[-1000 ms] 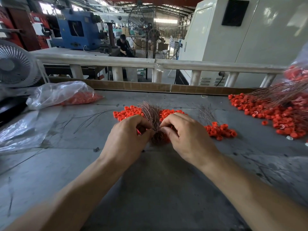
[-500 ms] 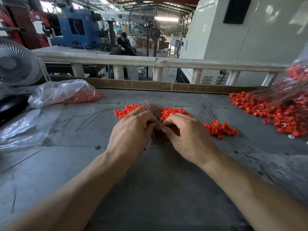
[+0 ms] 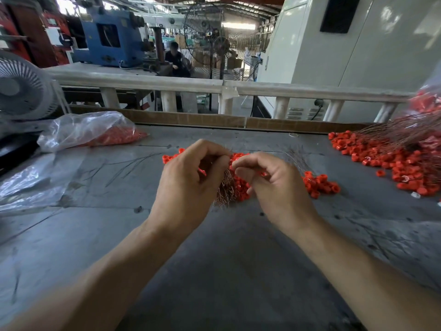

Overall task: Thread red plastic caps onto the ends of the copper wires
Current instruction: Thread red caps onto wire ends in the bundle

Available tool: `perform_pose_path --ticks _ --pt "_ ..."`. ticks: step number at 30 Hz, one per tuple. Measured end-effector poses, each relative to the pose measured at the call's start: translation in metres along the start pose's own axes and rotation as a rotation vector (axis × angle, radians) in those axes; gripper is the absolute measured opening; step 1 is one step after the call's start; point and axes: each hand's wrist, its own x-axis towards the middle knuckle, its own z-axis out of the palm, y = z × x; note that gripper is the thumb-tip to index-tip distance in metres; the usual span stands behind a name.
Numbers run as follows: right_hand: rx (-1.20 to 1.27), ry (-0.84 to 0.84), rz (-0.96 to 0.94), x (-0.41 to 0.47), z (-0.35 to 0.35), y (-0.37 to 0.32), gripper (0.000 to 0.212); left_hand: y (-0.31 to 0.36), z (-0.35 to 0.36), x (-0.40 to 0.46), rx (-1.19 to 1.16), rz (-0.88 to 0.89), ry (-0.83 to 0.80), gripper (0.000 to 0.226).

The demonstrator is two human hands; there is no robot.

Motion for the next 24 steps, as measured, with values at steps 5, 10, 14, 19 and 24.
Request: perform_pose_path --ticks 5,10,14,19,24 --pt "0.352 0.186 0.056 0.006 -0.012 -0.003 0.015 -0.024 -0.013 0.009 0.191 -0.206 -0.009 0.011" --pt "0.533 0.445 0.146 0.014 -0.033 -0.008 0.02 -0.042 -0.026 0.011 0.434 -0.349 -0.16 0.011" --pt "0.484 0.44 0.339 0.014 -0.036 -0.001 0.019 -0.046 -0.026 0.01 0.527 -0.361 -0.226 0.01" --pt "0.32 0.215 0.482 0.006 -0.024 0.005 0.019 -0.047 -0.023 0.008 0.584 -0.352 -0.249 0.007" --pt "0.221 0.117 0.483 0.0 -0.013 0.003 0.015 -0.047 -0.021 0.009 0.629 -0.334 -0.255 0.005"
